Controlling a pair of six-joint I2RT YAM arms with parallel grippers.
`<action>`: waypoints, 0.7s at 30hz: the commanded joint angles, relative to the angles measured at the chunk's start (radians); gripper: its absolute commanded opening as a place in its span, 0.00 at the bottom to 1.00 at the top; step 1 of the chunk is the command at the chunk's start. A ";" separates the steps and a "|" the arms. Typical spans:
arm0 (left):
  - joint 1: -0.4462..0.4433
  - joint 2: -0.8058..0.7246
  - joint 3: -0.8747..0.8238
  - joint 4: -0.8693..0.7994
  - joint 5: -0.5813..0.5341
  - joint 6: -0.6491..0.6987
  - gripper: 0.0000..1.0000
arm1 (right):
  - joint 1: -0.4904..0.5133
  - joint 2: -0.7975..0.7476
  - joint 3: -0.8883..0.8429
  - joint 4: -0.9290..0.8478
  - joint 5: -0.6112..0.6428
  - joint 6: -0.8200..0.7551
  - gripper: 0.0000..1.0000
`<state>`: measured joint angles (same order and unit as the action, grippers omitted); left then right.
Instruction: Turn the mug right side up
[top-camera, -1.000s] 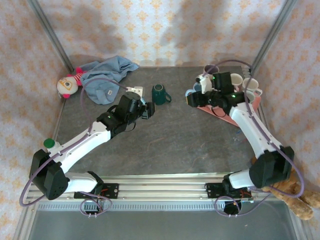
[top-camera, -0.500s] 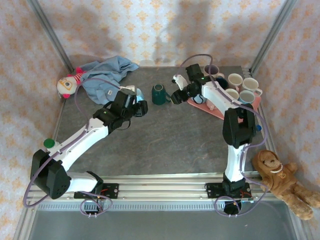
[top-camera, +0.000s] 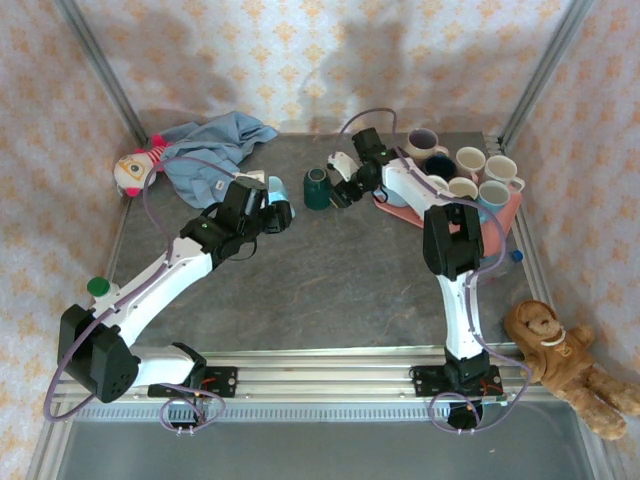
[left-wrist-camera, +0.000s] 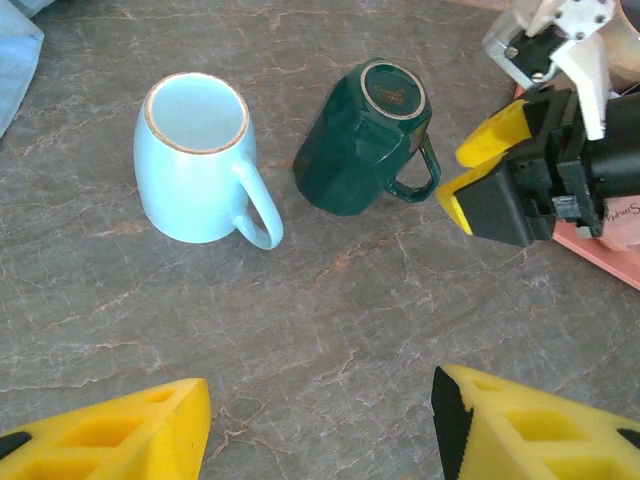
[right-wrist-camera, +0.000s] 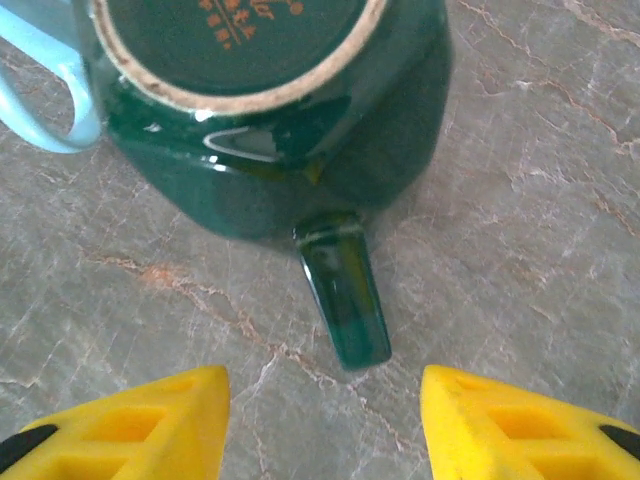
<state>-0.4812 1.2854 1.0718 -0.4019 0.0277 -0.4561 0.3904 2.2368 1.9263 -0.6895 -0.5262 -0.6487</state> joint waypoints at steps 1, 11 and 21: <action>0.015 -0.021 -0.004 -0.020 0.004 -0.006 0.61 | 0.006 0.040 0.065 -0.031 0.037 -0.027 0.52; 0.028 -0.039 -0.020 -0.024 0.000 -0.006 0.61 | 0.022 0.118 0.137 -0.056 0.060 -0.034 0.44; 0.041 -0.060 -0.038 -0.030 -0.006 -0.006 0.61 | 0.029 0.132 0.140 -0.040 0.067 -0.039 0.17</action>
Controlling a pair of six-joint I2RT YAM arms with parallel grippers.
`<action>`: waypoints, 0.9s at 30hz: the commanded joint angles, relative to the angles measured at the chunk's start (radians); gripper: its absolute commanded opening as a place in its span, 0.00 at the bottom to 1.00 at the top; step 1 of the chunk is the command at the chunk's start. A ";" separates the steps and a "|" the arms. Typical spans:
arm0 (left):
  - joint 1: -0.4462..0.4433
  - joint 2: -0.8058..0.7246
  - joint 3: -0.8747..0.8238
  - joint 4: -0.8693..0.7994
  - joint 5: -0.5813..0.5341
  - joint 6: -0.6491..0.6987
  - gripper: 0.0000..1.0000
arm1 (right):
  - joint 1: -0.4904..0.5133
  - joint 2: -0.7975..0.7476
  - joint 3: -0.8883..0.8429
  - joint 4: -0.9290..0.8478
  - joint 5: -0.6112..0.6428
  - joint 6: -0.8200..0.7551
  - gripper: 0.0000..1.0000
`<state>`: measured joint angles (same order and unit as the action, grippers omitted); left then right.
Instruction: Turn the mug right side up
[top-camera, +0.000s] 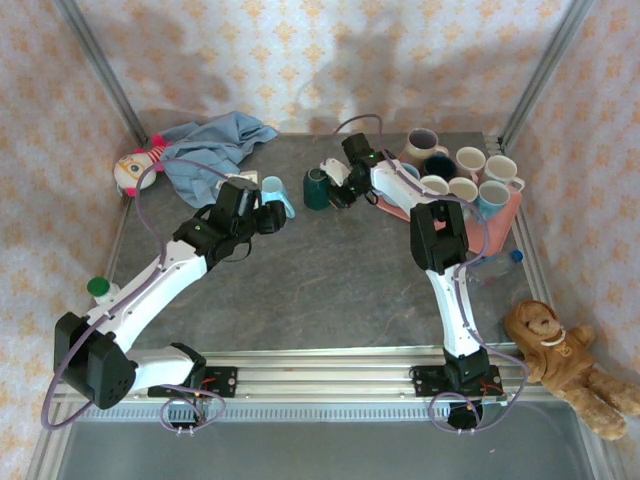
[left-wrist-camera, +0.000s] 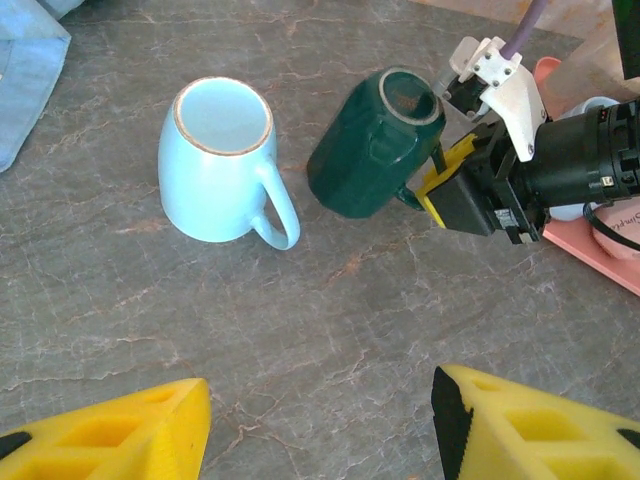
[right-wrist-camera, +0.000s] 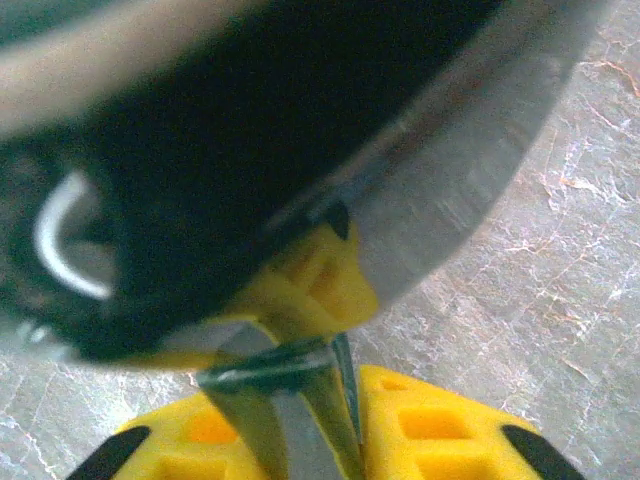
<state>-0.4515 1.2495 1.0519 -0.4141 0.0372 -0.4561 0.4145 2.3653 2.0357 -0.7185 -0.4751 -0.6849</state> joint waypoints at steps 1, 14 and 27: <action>0.013 -0.024 -0.017 -0.017 -0.014 -0.007 0.61 | 0.005 0.001 0.027 -0.010 0.015 -0.003 0.13; 0.018 -0.024 -0.016 -0.015 -0.010 -0.009 0.61 | 0.005 -0.105 -0.107 0.126 -0.009 0.046 0.00; 0.074 -0.042 -0.034 0.068 0.150 -0.183 0.60 | 0.005 -0.323 -0.267 0.324 -0.166 0.414 0.00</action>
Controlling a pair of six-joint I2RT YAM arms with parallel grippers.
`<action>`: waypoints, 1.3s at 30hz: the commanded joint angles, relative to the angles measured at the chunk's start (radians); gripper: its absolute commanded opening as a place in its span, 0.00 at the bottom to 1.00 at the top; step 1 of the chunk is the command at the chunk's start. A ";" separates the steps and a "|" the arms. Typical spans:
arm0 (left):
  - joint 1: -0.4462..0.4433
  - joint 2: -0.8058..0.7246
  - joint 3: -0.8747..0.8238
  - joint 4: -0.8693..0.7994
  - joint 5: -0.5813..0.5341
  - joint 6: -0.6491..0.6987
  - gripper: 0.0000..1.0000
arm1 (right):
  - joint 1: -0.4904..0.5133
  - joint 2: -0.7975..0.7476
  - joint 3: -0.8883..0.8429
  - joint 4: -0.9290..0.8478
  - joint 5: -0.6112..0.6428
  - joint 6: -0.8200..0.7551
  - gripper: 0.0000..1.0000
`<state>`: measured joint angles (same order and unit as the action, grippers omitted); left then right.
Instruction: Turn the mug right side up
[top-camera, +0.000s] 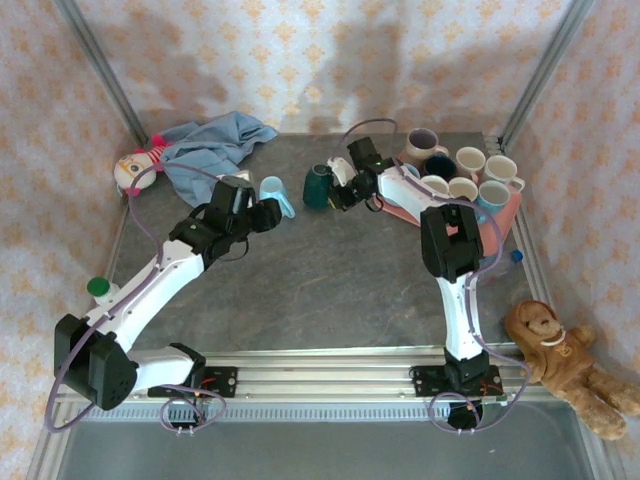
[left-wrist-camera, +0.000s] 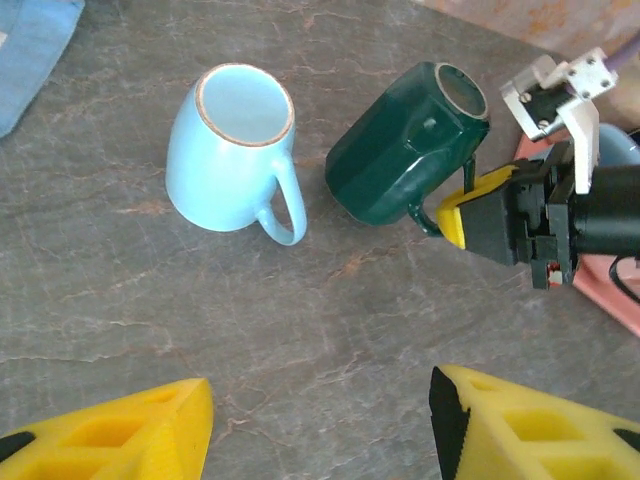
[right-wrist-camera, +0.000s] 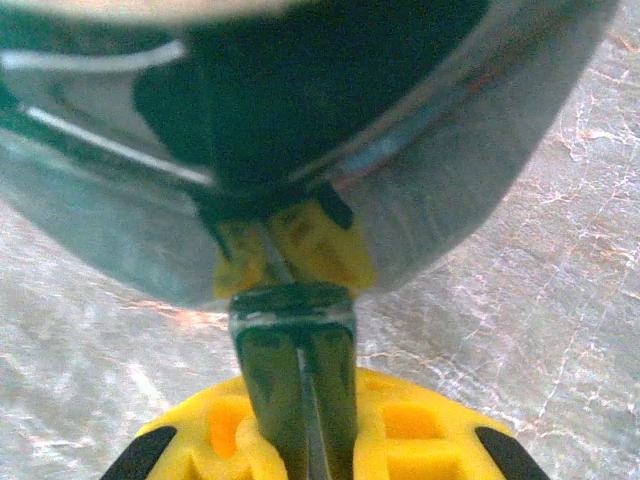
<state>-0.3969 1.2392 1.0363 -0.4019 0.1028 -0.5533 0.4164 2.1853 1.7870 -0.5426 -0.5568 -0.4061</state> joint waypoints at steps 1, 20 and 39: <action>0.024 -0.036 -0.027 0.084 0.109 -0.104 0.60 | 0.004 -0.169 -0.041 0.175 -0.097 0.171 0.00; 0.041 -0.066 -0.100 0.568 0.338 -0.765 0.61 | 0.004 -0.561 -0.269 0.592 -0.229 0.783 0.00; 0.002 -0.007 -0.073 0.867 0.297 -1.048 0.56 | 0.093 -0.701 -0.359 0.834 -0.115 1.100 0.00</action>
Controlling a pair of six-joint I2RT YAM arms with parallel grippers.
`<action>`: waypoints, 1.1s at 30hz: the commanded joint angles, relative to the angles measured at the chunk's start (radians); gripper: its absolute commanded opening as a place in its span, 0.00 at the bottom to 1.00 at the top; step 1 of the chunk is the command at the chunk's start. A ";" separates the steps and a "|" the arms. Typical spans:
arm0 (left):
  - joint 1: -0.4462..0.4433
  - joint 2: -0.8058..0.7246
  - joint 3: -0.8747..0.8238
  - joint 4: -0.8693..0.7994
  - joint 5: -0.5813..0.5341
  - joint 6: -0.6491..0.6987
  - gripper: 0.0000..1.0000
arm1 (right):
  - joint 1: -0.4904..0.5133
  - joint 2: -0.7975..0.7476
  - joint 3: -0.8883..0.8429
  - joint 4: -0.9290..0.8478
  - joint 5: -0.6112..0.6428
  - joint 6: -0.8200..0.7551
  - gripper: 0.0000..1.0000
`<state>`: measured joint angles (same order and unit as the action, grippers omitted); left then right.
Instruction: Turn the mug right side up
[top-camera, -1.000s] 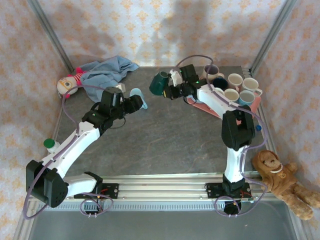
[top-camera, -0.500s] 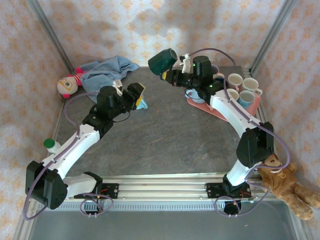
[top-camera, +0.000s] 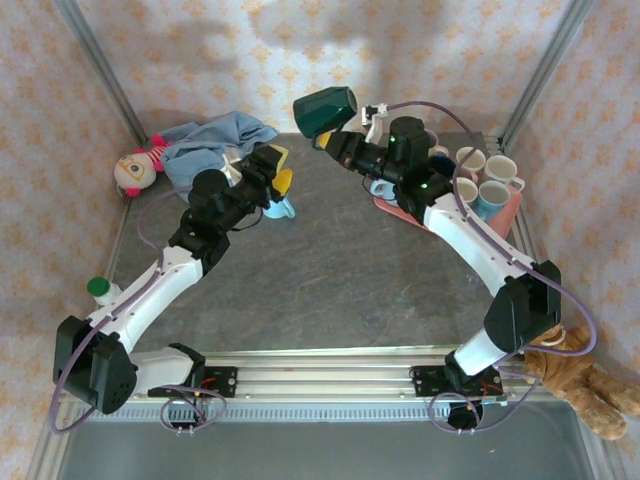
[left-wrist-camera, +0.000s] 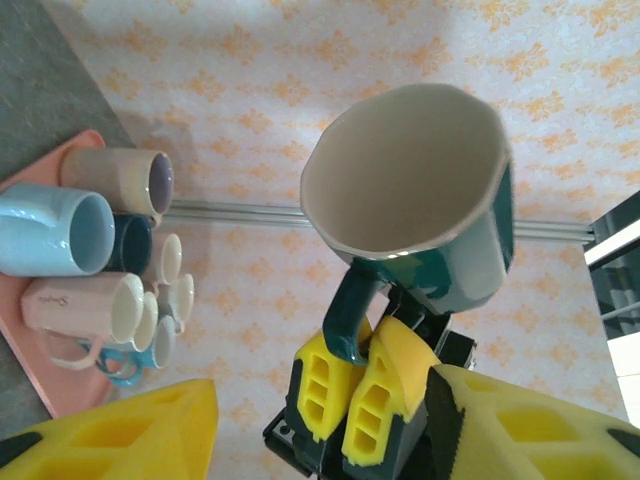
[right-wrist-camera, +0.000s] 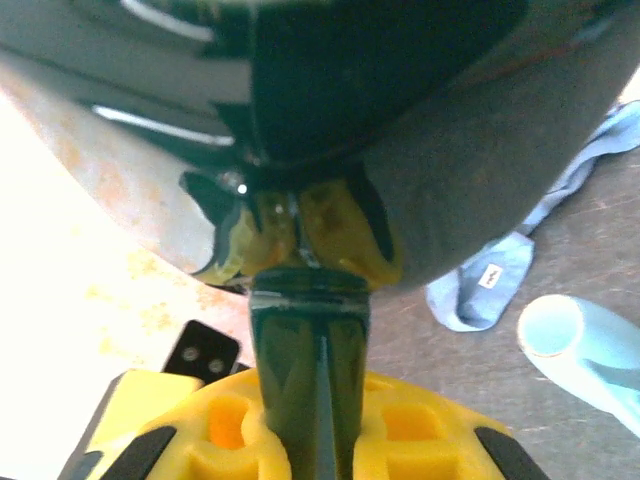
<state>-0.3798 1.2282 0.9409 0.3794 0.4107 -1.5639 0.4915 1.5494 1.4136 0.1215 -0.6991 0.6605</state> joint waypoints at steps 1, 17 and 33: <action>-0.018 0.002 0.025 0.094 -0.015 -0.035 0.55 | 0.022 -0.063 0.016 0.174 0.029 0.042 0.00; -0.024 0.010 0.038 0.132 -0.025 -0.035 0.47 | 0.061 -0.064 -0.004 0.218 0.054 0.139 0.00; -0.044 0.045 0.085 0.091 -0.011 0.008 0.49 | 0.078 -0.083 -0.020 0.229 0.058 0.163 0.00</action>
<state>-0.4194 1.2881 1.0138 0.4782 0.4042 -1.5623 0.5606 1.5436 1.3815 0.1974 -0.6537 0.8314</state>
